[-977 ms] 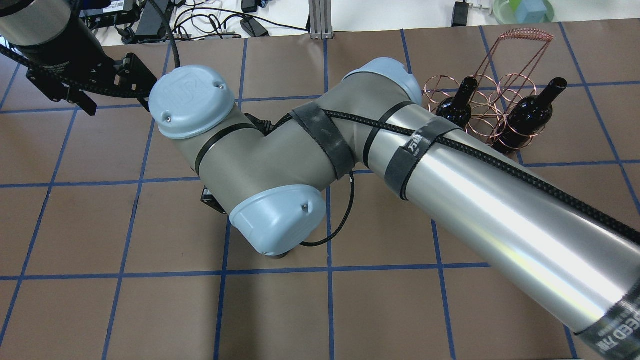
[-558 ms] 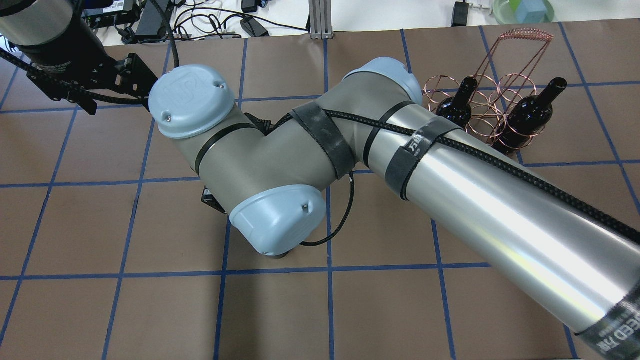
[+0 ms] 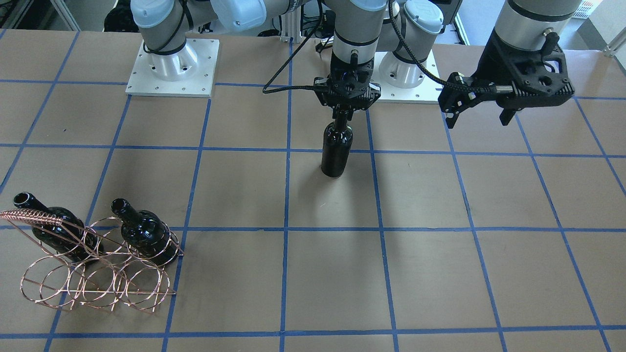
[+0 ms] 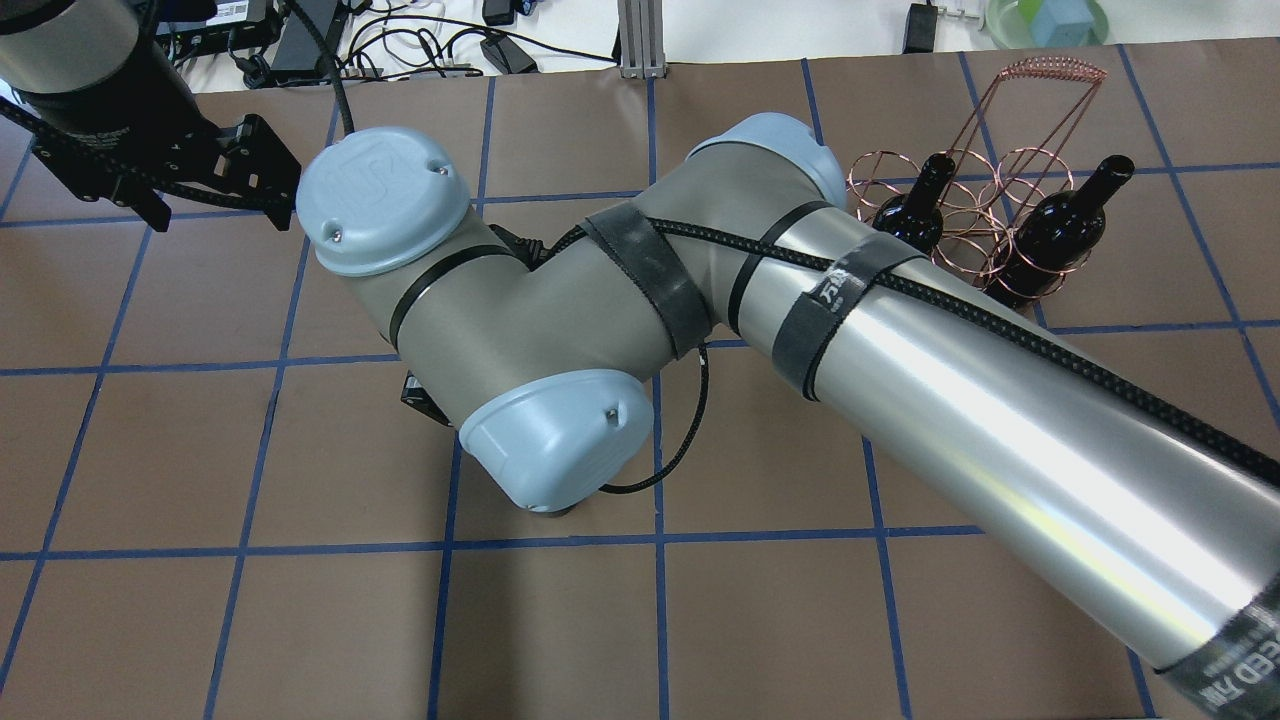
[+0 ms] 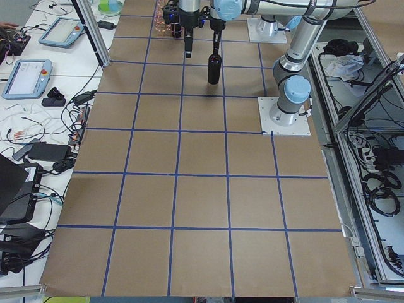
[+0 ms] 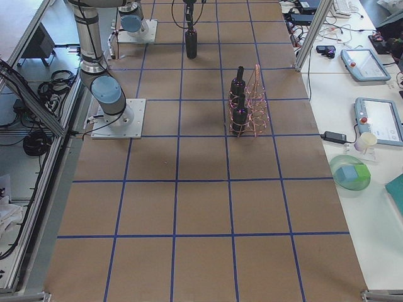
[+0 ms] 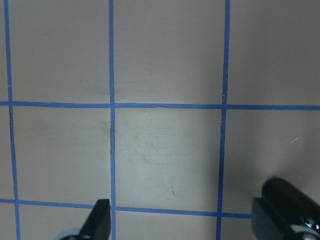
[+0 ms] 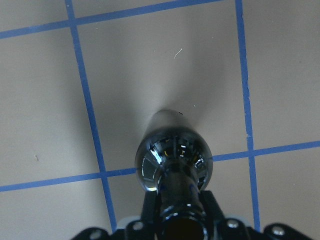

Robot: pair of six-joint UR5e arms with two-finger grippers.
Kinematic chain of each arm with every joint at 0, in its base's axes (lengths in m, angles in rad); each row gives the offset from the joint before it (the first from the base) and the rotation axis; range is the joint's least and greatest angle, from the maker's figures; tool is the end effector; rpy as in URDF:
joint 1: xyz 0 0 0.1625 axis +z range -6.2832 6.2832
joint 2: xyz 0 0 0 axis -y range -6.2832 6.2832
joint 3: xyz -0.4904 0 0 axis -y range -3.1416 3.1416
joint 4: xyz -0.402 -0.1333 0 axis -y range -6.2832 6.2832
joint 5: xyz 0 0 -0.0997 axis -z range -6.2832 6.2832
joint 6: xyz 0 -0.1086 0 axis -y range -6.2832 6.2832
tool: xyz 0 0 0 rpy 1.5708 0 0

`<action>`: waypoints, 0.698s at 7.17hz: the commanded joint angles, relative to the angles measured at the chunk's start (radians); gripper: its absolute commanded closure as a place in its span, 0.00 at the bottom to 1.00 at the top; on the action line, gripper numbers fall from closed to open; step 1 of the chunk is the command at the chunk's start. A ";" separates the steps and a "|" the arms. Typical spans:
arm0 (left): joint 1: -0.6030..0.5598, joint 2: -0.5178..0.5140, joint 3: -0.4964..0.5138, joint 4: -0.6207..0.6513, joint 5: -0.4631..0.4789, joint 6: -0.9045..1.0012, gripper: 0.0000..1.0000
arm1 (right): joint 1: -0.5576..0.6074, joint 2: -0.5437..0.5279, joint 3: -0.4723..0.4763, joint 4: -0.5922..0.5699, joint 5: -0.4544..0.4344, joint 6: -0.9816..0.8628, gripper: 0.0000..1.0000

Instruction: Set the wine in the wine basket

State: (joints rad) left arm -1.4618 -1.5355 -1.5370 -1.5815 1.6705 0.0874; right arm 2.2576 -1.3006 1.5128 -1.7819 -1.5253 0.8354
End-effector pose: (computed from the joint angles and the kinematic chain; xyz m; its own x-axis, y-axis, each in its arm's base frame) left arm -0.0685 -0.5000 0.5783 -0.9942 -0.0270 -0.1041 -0.0219 0.9985 -0.0495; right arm 0.5022 -0.3945 0.4418 -0.9885 0.1485 -0.0297 0.1475 0.9885 0.0345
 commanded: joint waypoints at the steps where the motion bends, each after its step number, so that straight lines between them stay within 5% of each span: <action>1: 0.000 0.002 0.000 0.000 0.002 0.000 0.00 | -0.001 -0.006 -0.002 0.018 0.048 0.034 0.81; 5: 0.000 0.005 -0.002 -0.006 0.003 0.000 0.00 | -0.018 -0.039 -0.002 0.151 0.111 0.056 0.81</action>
State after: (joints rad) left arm -1.4620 -1.5320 -1.5380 -1.5876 1.6730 0.0874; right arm 2.2463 -1.3353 1.5110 -1.6520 -1.4323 0.8896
